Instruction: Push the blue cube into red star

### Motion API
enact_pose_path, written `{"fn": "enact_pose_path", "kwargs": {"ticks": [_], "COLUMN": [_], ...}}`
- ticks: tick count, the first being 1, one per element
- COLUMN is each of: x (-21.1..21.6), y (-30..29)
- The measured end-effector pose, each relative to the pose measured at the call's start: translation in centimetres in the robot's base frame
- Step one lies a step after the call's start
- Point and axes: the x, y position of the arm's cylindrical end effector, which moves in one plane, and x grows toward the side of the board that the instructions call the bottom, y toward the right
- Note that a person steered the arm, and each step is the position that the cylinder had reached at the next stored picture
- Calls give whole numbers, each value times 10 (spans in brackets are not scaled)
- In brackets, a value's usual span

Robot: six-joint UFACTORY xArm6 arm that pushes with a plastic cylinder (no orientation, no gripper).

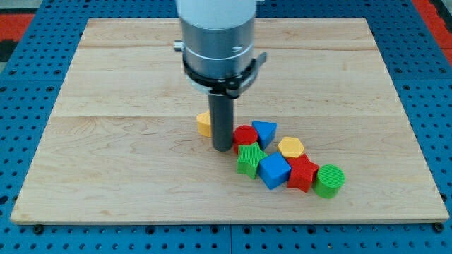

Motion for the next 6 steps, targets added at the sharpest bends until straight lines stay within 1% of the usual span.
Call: {"fn": "enact_pose_path", "kwargs": {"ticks": [2,3,4,5,6], "x": [7,8,9,62,89], "y": [24,26,14,-18,26]}}
